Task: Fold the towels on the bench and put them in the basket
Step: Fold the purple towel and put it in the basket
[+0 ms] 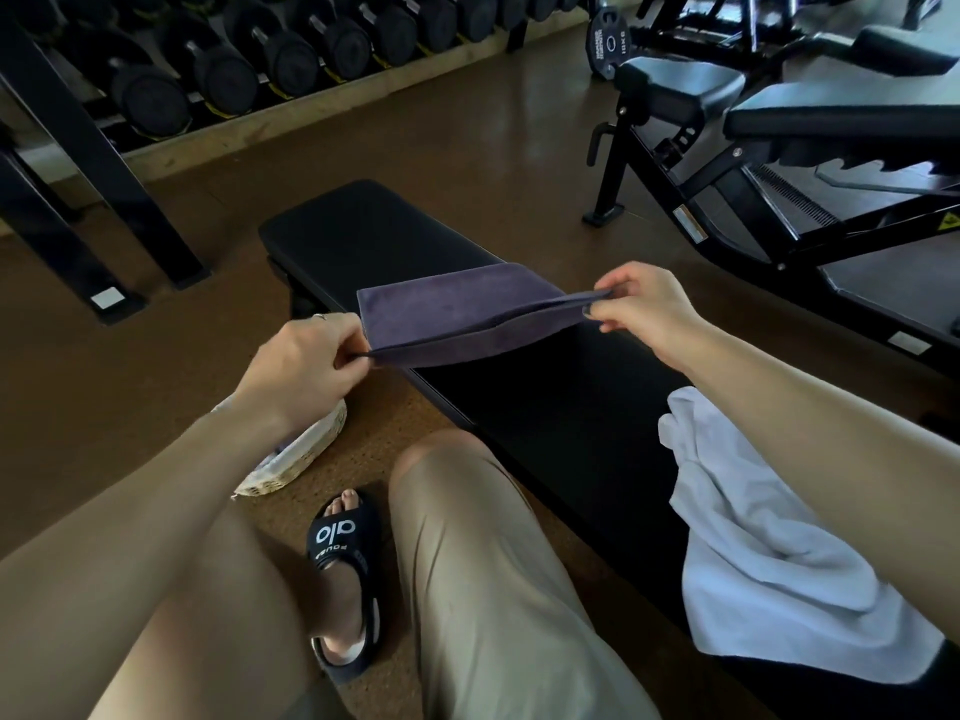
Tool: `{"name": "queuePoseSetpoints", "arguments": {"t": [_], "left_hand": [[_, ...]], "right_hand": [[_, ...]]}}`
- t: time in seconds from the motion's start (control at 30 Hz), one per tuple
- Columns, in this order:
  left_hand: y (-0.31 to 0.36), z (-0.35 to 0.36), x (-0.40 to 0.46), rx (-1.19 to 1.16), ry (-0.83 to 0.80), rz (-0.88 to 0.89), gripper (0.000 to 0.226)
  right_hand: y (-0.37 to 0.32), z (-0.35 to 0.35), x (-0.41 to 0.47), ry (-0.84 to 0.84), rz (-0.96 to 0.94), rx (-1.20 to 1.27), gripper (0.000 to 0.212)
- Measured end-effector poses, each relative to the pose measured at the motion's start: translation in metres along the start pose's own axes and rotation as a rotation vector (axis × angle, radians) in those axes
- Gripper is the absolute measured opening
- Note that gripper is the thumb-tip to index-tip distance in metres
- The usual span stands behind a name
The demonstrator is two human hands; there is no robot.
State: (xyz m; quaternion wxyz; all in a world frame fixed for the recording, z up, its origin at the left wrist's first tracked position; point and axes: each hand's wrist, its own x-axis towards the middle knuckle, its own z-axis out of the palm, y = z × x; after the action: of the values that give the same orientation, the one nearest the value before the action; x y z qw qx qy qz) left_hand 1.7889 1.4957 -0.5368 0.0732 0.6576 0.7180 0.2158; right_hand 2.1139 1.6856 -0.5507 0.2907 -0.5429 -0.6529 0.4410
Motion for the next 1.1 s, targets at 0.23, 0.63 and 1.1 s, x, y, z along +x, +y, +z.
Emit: {"name": "queuePoseSetpoints", "arguments": {"t": [0.23, 0.63, 1.1], "left_hand": [[-0.002, -0.048, 0.028, 0.111, 0.134, -0.076, 0.013], [0.012, -0.112, 0.069, 0.198, 0.405, -0.117, 0.008], [-0.003, -0.109, 0.136, -0.06, 0.424, -0.209, 0.003]], "right_hand": [[-0.043, -0.01, 0.009, 0.056, -0.368, -0.371, 0.01], [-0.125, -0.021, 0.027, 0.165, -0.481, -0.109, 0.022], [-0.141, -0.022, 0.086, 0.079, -0.407, -0.086, 0.021]]}}
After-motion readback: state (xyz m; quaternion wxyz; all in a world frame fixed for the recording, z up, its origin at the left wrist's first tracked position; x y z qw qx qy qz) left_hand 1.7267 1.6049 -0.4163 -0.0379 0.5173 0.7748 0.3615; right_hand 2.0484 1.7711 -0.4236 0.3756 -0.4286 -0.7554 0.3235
